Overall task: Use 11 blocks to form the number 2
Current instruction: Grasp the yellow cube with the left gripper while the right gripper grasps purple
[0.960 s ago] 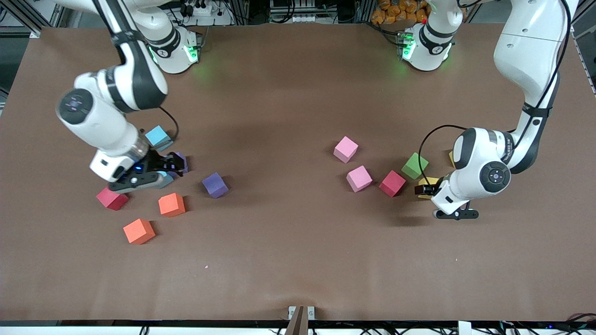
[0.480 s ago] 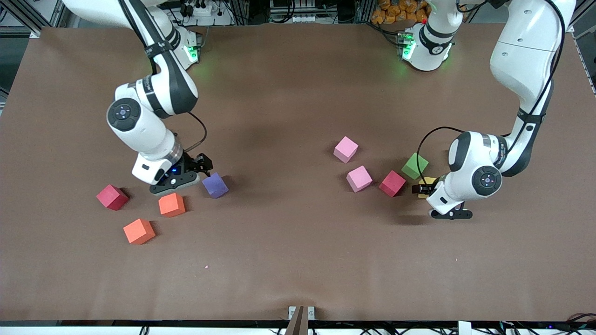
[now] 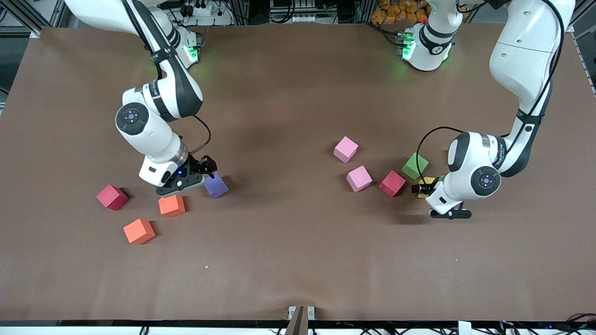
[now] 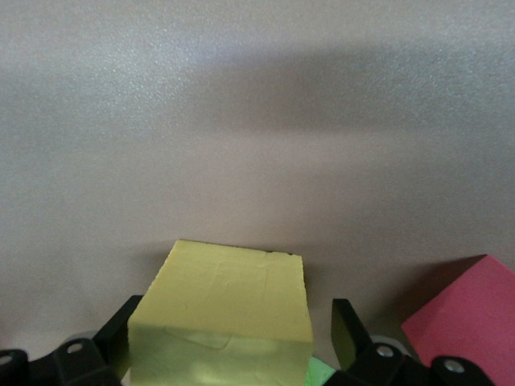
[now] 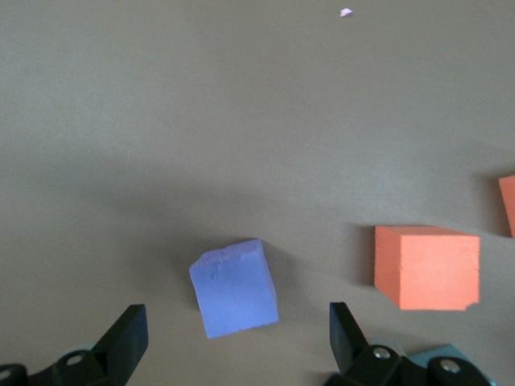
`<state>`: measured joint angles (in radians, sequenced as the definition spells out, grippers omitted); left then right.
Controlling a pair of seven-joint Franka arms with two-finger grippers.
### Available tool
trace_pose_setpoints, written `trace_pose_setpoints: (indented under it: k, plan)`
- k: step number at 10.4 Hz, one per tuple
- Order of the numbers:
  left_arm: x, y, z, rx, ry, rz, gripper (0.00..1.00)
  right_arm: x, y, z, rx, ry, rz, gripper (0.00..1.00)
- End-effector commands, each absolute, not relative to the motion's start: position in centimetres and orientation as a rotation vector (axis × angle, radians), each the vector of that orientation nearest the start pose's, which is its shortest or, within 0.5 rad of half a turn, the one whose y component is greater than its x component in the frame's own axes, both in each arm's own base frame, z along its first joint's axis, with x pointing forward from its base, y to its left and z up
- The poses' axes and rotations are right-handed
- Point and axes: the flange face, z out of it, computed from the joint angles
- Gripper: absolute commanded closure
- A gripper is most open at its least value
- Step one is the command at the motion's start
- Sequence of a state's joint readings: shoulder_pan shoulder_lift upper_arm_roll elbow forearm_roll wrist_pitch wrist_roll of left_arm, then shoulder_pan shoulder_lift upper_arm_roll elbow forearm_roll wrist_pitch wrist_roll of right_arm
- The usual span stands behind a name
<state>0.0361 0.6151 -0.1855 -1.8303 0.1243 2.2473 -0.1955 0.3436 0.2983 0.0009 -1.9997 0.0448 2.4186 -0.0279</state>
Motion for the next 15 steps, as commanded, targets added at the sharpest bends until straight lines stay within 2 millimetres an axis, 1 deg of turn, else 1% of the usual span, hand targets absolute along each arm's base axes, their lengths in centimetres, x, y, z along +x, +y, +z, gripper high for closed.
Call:
trace_pose_setpoints:
  k: [1,3,4,5,6,7,8,9,10,11,12,13,14,15]
  plan:
    - [61.8,-8.6,18.1,-3.094,0.019,0.293,0.00,58.9,22.0,30.8,-3.041,-0.546,-0.185,0.00]
    - [61.3,-8.4,18.1,-3.081,0.025,0.343,0.00,59.0,22.0,29.4,-3.042,-0.572,-0.163,0.00]
    - [61.2,-8.4,18.1,-3.075,0.027,0.356,0.00,59.0,22.0,28.9,-3.038,-0.625,-0.153,0.00]
    - [61.0,-8.4,18.1,-3.072,0.028,0.373,0.00,59.0,21.9,27.8,-3.038,-0.717,-0.137,0.00]
    - [61.0,-8.3,18.1,-3.070,0.027,0.377,0.00,58.9,21.4,26.8,-3.046,-0.727,-0.127,0.00]
    - [61.1,-8.2,18.5,-3.071,0.026,0.367,0.34,58.7,21.2,25.4,-3.052,-0.710,-0.103,0.00]
    - [61.4,-8.1,19.5,-3.072,0.021,0.344,0.69,58.6,21.3,25.1,-3.050,-0.706,-0.107,0.00]
    - [62.0,-8.0,21.3,-3.079,0.015,0.298,0.78,58.5,21.4,25.1,-3.049,-0.708,-0.102,0.00]
    - [62.2,-7.9,22.8,-3.080,0.015,0.259,0.79,58.4,21.3,24.5,-3.051,-0.708,-0.091,0.00]
    - [62.4,-7.9,23.8,-3.081,0.010,0.233,0.79,58.2,21.4,23.7,-3.052,-0.711,-0.072,0.00]
    - [62.6,-7.9,25.0,-3.083,0.007,0.205,0.79,57.5,22.2,23.4,-3.047,-0.732,-0.055,0.00]
    - [62.5,-8.1,26.4,-3.080,0.003,0.192,0.79,57.1,22.1,22.8,-3.049,-0.732,-0.033,0.00]
    - [62.3,-8.5,27.5,-3.071,-0.030,0.197,0.79,56.7,22.0,22.0,-3.049,-0.730,-0.011,0.00]
    - [61.9,-9.7,28.0,-3.067,-0.061,0.207,0.79,56.6,22.0,21.4,-3.049,-0.733,-0.009,0.00]
